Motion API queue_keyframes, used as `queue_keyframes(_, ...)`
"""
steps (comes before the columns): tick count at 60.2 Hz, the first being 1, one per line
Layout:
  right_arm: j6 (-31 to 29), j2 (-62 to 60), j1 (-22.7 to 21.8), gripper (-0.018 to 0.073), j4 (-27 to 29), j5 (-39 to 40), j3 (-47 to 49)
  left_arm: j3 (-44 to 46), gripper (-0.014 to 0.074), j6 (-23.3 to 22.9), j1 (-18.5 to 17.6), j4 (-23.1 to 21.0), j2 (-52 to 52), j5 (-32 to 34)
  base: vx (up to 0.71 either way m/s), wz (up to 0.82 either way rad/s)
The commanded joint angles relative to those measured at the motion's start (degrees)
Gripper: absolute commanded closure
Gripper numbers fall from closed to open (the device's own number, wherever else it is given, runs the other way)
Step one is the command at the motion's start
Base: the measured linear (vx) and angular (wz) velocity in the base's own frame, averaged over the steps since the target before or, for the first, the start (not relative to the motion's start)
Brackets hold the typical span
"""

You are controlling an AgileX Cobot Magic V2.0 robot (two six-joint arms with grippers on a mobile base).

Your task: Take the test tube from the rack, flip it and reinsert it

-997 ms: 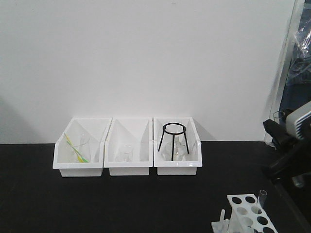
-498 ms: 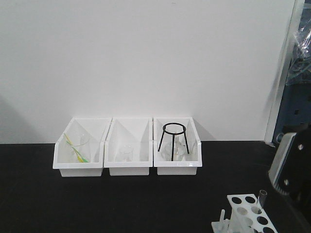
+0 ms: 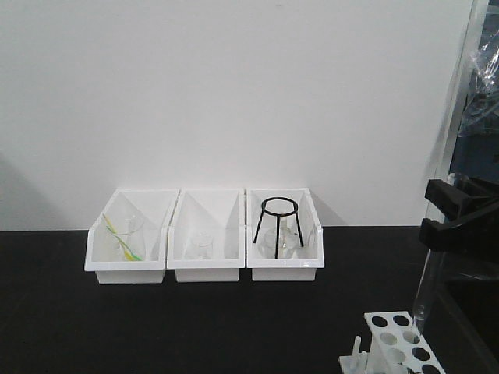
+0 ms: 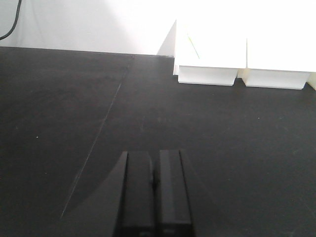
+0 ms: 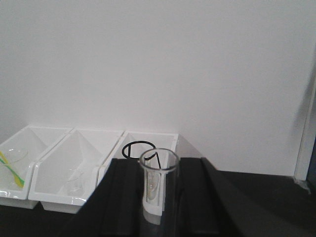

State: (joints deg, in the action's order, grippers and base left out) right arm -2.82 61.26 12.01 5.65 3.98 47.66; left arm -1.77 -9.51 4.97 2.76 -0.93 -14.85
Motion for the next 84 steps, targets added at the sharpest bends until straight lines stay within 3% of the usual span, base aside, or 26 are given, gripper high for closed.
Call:
queue_keyframes(1, 0.0, -1.1, -0.2, 0.0568, 2.8, 8.6, -0.9, -0.1, 0.0603, 0.0, -0.4, -0.3, -0.7, 4.5, 0.00, 0.00)
queue_keyframes(11, -2.8, -1.1, -0.2, 0.0568, 7.1, 21.2, -10.5, -0.1, 0.0603, 0.0, -0.4, -0.3, -0.7, 4.5, 0.00, 0.00)
queue_keyframes(18, -3.4, -1.1, -0.2, 0.0568, 7.8, 25.6, -15.1, -0.1, 0.0603, 0.0, -0.4, -0.3, -0.7, 4.5, 0.00, 0.00)
queue_keyframes(42, -6.0, 1.6, -0.2, 0.0568, 5.7, 27.8, -17.3, -0.1, 0.0603, 0.0, -0.4, -0.3, -0.7, 4.5, 0.00, 0.00)
queue_keyframes(57, -4.4, 5.1, -0.2, 0.0568, 5.2, 31.6, -17.5, -0.1, 0.0603, 0.0, -0.4, -0.3, -0.7, 4.5, 0.00, 0.00)
queue_keyframes(84, -1.5, 7.3, -0.2, 0.0568, 3.7, 31.8, -17.5, -0.1, 0.0603, 0.0, -0.4, -0.3, -0.7, 4.5, 0.00, 0.00)
